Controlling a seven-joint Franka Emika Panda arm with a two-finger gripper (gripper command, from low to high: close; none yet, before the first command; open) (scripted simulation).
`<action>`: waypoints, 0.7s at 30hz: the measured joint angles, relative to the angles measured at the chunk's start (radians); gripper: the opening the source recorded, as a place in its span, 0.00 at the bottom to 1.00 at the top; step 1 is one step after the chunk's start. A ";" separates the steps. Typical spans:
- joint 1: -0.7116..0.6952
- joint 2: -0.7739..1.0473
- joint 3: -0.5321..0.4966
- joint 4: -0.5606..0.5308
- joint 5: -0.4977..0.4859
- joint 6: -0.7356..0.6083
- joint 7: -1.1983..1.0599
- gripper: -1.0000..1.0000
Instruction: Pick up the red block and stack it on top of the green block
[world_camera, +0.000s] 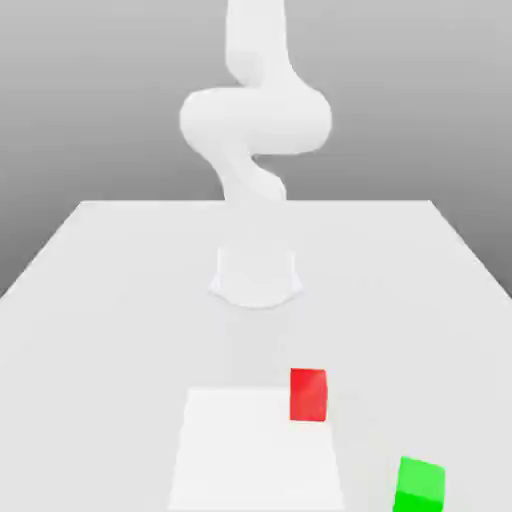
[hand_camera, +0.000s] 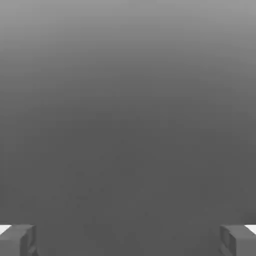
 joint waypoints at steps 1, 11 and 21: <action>0.002 0.034 0.008 -0.029 0.003 0.024 0.010 0.50; 0.023 0.364 0.091 -0.309 0.031 0.262 0.110 0.50; 0.046 0.790 0.128 -0.505 -0.048 0.576 0.264 0.50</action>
